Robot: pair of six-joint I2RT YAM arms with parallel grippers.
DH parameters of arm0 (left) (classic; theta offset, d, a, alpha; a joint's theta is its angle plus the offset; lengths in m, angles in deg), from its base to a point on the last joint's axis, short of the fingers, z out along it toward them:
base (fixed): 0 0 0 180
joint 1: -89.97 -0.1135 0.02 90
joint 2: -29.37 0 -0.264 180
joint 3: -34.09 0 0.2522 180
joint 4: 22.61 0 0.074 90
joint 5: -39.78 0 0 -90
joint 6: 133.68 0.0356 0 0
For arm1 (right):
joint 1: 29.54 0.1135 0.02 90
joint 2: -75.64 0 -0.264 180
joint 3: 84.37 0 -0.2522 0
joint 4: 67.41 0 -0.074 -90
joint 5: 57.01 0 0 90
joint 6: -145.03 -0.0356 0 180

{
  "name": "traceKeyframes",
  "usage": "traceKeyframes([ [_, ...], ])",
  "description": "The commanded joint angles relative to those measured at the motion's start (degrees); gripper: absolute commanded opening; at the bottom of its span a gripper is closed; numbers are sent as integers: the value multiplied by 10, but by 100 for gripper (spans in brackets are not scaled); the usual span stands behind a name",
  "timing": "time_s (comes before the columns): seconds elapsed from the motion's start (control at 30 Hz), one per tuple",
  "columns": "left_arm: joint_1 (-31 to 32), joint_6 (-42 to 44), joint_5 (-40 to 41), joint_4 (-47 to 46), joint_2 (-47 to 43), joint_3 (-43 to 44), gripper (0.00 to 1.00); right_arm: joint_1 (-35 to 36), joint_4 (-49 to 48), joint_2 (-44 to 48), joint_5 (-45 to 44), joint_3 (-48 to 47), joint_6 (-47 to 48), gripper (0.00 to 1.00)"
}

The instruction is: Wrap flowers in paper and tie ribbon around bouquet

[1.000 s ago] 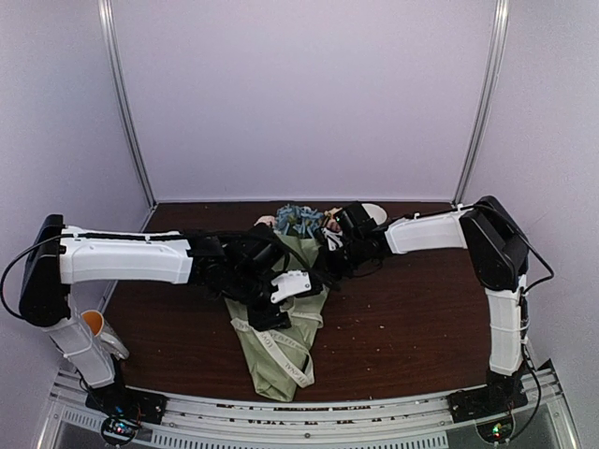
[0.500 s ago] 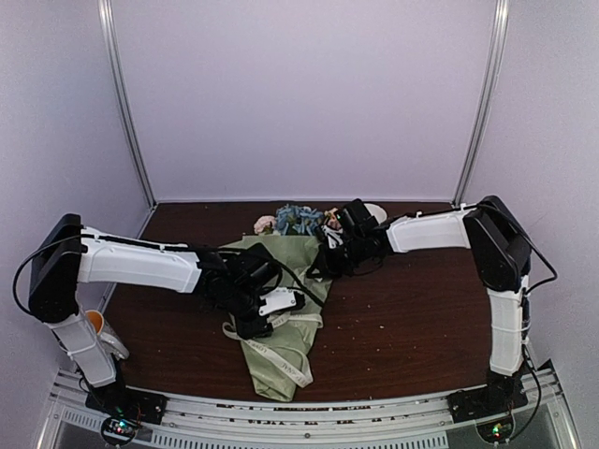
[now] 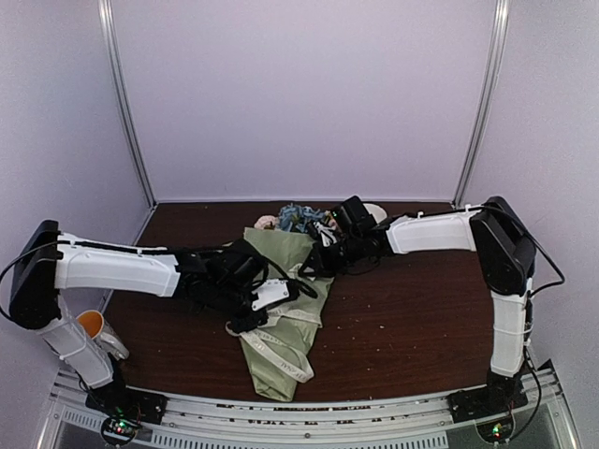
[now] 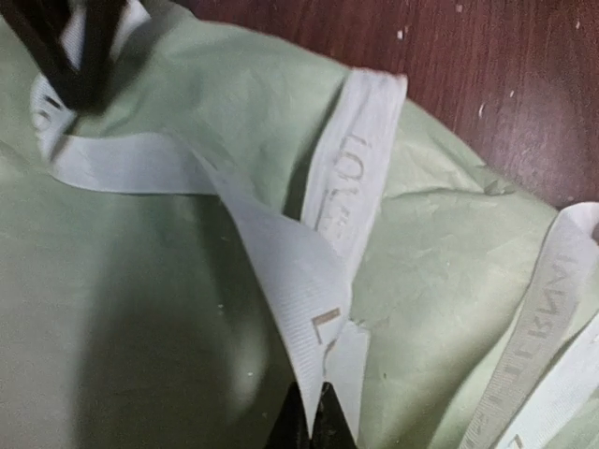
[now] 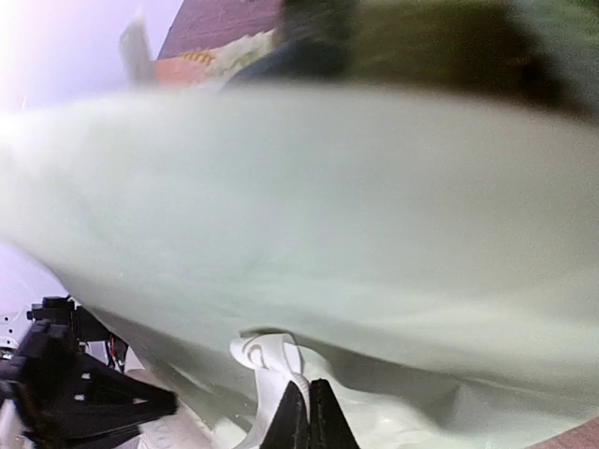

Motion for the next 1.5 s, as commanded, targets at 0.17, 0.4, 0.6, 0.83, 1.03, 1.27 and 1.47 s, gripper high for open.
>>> traceKeyframes([
  [0.17,-15,6,-57,-148,-143,-64,0,32,5,-25,29,-6,42,0],
  [0.4,-43,-10,-82,-188,-150,-68,0,51,52,-36,148,1,134,0],
  [0.6,-58,-24,-81,-201,-126,-62,0,61,142,-5,189,18,244,12],
  [0.83,-62,-30,-87,-205,-118,-65,0,41,204,31,144,18,275,30],
  [1.03,-71,-32,-94,-208,-120,-72,0,20,228,55,77,17,276,39],
  [1.27,-81,-41,-102,-220,-108,-73,0,17,146,100,53,65,223,45],
  [1.47,-83,-49,-102,-232,-103,-78,0,16,160,89,6,40,209,43],
])
